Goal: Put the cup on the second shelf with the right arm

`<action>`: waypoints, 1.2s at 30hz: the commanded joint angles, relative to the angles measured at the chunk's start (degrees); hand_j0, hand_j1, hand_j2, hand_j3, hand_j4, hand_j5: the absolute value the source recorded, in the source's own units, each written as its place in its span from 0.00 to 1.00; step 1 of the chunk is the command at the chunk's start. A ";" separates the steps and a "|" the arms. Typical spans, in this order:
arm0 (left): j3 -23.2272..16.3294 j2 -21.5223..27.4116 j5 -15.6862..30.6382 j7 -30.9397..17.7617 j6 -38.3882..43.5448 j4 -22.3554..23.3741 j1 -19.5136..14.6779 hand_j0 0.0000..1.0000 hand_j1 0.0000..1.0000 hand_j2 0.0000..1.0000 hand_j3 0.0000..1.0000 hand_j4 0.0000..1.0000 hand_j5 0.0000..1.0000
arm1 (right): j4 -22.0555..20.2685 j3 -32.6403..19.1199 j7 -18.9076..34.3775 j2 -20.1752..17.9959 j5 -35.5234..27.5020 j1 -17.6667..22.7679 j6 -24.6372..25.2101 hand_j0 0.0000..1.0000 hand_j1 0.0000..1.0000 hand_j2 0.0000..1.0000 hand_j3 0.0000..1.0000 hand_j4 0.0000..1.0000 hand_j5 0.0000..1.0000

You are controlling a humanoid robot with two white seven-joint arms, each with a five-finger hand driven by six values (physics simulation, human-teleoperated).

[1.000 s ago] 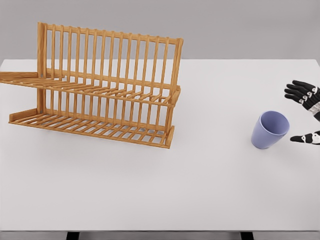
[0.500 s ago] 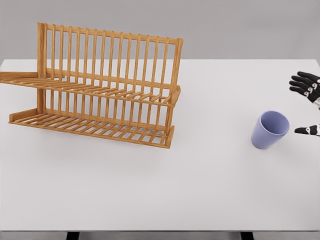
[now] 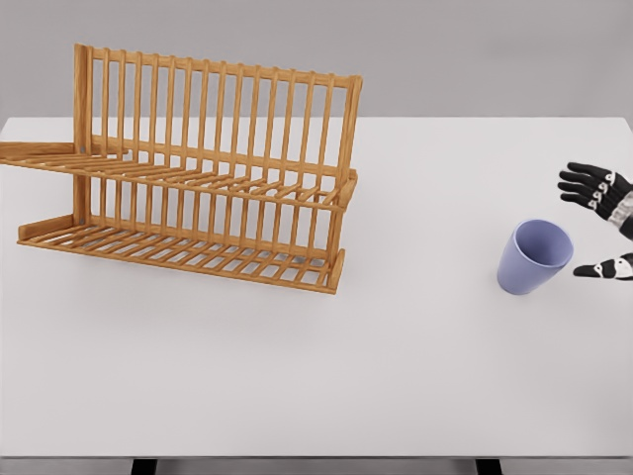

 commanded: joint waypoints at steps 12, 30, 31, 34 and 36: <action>-0.01 0.00 -0.02 -0.02 0.03 0.02 0.00 1.00 1.00 1.00 1.00 1.00 1.00 | 3.76 0.04 0.00 3.85 2.35 0.00 0.60 1.00 1.00 1.00 1.00 1.00 1.00; -0.01 0.00 -0.02 -0.02 0.03 0.02 0.00 1.00 1.00 1.00 1.00 1.00 1.00 | 7.54 -0.13 0.00 8.34 5.34 -0.35 0.16 1.00 1.00 1.00 1.00 1.00 1.00; -0.01 0.00 -0.02 -0.02 0.03 0.02 0.00 1.00 1.00 1.00 1.00 1.00 1.00 | 7.54 -0.13 0.00 8.34 5.34 -0.35 0.16 1.00 1.00 1.00 1.00 1.00 1.00; -0.01 0.00 -0.02 -0.02 0.03 0.02 0.00 1.00 1.00 1.00 1.00 1.00 1.00 | 7.54 -0.22 0.00 8.60 5.34 -0.35 0.16 1.00 1.00 1.00 1.00 1.00 1.00; -0.01 0.00 -0.02 -0.02 0.03 0.02 0.00 1.00 1.00 1.00 1.00 1.00 1.00 | 7.88 -0.22 0.00 9.48 5.34 -0.35 0.16 1.00 1.00 1.00 1.00 1.00 1.00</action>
